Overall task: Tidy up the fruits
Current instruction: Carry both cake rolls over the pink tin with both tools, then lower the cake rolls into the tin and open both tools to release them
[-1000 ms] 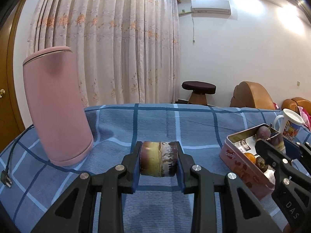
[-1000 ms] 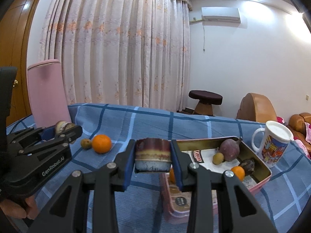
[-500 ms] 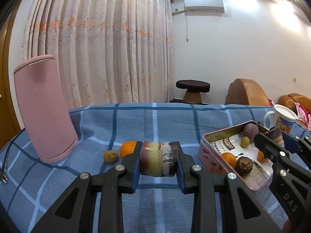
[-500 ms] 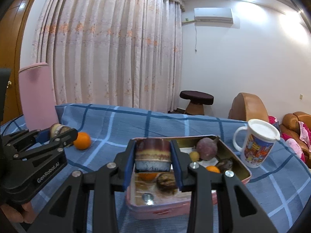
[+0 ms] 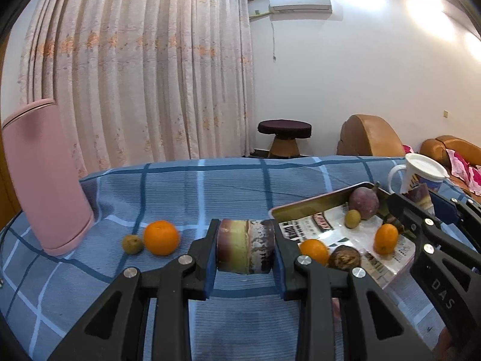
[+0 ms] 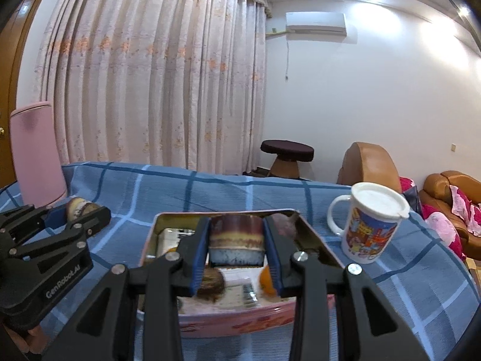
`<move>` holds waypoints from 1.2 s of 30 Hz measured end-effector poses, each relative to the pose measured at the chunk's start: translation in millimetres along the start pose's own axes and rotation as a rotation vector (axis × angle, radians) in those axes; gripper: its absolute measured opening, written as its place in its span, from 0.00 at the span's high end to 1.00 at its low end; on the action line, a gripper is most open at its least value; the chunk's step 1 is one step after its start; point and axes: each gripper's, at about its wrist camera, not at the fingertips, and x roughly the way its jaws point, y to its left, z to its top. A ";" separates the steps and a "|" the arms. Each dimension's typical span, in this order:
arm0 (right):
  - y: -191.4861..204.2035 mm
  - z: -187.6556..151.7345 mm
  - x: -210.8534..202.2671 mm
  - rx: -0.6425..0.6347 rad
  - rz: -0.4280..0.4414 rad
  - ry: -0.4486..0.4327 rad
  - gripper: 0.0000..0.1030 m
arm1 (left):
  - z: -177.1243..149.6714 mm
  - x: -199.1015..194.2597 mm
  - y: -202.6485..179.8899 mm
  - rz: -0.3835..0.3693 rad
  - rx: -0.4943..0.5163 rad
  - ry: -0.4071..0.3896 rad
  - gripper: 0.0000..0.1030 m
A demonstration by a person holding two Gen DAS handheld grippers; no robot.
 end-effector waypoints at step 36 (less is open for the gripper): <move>-59.3 6.7 68.0 0.091 -0.010 0.195 0.63 | 15.0 63.4 -64.1 -0.095 0.015 0.178 0.69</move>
